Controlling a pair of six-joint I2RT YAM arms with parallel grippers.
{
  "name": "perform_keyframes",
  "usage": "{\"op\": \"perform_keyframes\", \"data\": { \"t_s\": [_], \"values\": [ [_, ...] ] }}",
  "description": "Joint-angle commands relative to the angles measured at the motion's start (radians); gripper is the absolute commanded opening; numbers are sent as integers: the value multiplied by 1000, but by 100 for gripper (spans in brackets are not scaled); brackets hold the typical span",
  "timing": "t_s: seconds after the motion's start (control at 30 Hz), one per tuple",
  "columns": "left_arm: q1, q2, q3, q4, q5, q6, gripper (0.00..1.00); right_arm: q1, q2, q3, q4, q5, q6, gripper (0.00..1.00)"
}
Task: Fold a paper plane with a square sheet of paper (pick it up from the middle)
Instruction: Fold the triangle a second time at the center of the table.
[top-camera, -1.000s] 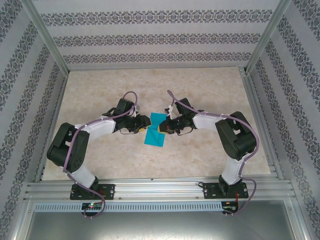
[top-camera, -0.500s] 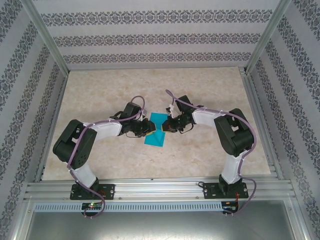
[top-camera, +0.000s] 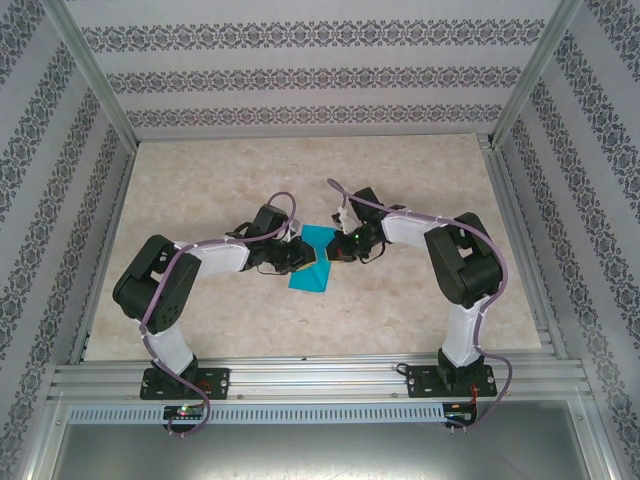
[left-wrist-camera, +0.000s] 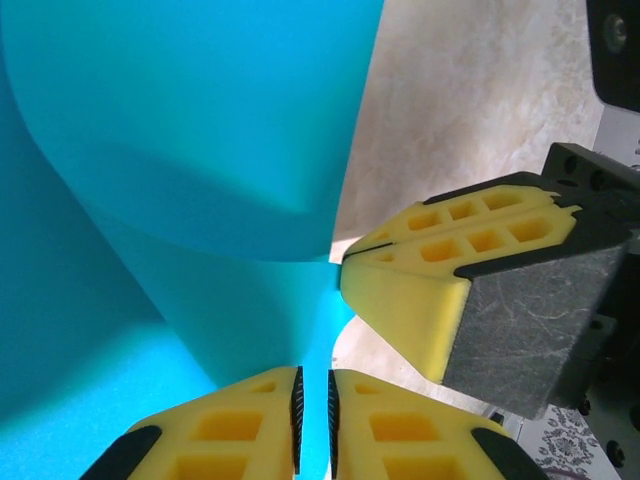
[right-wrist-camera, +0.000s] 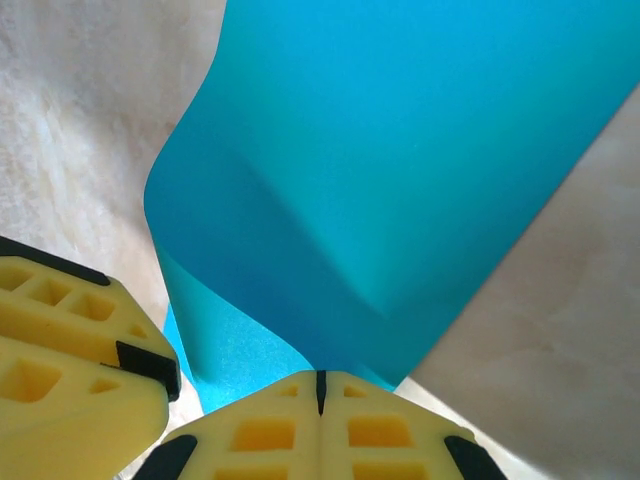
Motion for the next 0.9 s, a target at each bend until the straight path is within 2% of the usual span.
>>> {"op": "perform_keyframes", "data": {
  "t_s": [0.0,0.47,0.87],
  "values": [
    [-15,13,48,-11,13,16,18,-7,21,36,-30,25,-39,1],
    [-23,72,99,-17,53,30,18,-9,51,67,-62,4,-58,2],
    [-26,77,85,-6,40,31,17,-10,68,78,-72,14,-65,2]
  ]
}}
